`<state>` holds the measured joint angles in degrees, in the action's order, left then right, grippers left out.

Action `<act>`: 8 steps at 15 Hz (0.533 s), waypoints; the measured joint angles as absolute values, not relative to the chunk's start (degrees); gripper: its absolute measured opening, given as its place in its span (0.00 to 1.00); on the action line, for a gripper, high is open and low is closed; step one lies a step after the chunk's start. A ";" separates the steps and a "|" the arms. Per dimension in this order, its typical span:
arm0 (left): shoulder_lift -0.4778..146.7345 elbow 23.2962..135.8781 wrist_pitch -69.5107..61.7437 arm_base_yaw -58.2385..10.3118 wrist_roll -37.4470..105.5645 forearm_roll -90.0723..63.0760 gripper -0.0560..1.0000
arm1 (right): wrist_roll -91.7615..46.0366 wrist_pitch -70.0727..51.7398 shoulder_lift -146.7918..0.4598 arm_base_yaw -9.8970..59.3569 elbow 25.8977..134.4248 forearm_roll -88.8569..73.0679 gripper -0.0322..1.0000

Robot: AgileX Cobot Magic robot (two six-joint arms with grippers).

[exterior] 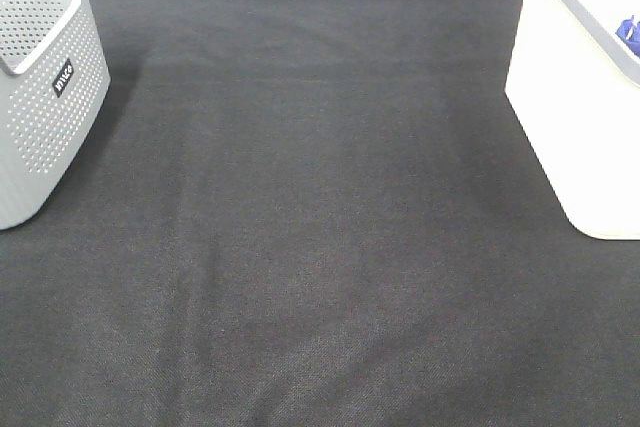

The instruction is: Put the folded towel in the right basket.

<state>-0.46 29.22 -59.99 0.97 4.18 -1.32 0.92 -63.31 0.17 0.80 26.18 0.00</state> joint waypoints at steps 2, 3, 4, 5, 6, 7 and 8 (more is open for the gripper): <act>-0.46 29.22 -59.99 0.97 4.18 -1.32 0.99 | 0.92 -63.31 0.17 0.80 26.18 0.00 0.96; -0.46 29.22 -59.99 0.97 4.18 -1.32 0.99 | 0.92 -63.31 0.17 0.80 26.18 0.00 0.96; -0.46 29.22 -59.99 0.97 4.18 -1.32 0.99 | 0.92 -63.31 0.17 0.80 26.18 0.00 0.96; -0.46 29.22 -59.99 0.97 4.18 -1.32 0.99 | 0.92 -63.31 0.17 0.80 26.18 0.00 0.96; -0.46 29.22 -59.99 0.97 4.18 -1.32 0.99 | 0.92 -63.31 0.17 0.80 26.18 0.00 0.96; -0.46 29.22 -59.99 0.97 4.18 -1.32 0.99 | 0.92 -63.31 0.17 0.80 26.18 0.00 0.96; -0.46 29.22 -59.99 0.97 4.18 -1.32 0.99 | 0.92 -63.31 0.17 0.80 26.18 0.00 0.96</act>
